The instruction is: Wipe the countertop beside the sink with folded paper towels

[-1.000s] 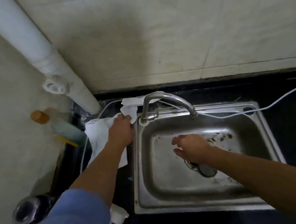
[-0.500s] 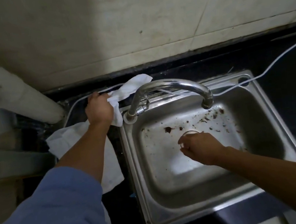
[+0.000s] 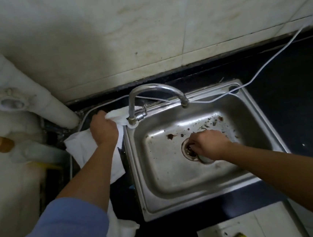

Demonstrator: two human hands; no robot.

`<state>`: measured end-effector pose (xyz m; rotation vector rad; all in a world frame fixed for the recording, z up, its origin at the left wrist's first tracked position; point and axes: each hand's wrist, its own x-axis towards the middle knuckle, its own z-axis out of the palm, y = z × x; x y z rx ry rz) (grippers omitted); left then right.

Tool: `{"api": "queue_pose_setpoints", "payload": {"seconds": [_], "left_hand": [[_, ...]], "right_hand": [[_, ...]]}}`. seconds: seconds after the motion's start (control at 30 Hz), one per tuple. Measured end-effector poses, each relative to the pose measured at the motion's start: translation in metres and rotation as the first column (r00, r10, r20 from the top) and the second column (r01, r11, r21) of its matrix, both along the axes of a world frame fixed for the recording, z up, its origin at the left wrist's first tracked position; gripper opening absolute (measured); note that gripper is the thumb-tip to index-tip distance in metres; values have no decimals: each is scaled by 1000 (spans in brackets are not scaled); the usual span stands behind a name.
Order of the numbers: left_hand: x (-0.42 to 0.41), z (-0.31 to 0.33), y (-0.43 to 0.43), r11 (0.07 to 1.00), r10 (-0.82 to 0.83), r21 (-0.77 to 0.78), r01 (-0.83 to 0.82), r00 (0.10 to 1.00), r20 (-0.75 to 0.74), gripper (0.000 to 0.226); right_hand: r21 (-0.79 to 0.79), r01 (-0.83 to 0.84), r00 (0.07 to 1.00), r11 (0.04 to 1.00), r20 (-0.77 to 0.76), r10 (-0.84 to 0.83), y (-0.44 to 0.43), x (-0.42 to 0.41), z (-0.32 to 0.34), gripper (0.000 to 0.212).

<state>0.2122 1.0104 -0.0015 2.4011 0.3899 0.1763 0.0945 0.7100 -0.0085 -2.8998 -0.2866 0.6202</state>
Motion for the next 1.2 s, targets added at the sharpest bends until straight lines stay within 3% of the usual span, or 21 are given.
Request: {"api": "queue_pose_setpoints", "payload": {"seconds": [0.23, 0.5, 0.67, 0.97, 1.2], "left_hand": [[-131, 32, -82, 997, 18, -82, -18, 1000, -4, 19], [-238, 56, -242, 976, -188, -111, 189, 982, 22, 28], [-247, 74, -342, 926, -373, -44, 374, 927, 33, 27], [-225, 60, -498, 753, -651, 64, 654, 756, -70, 21], [-178, 42, -603, 632, -766, 31, 774, 630, -127, 17]], "right_hand": [[26, 27, 998, 999, 48, -29, -86, -76, 27, 37], [14, 195, 978, 981, 78, -196, -225, -182, 58, 28], [28, 330, 935, 943, 125, -331, -297, -213, 75, 30], [-18, 522, 848, 852, 110, -518, -412, -237, 63, 30], [-32, 640, 768, 768, 80, -636, -498, -219, 49, 30]]}}
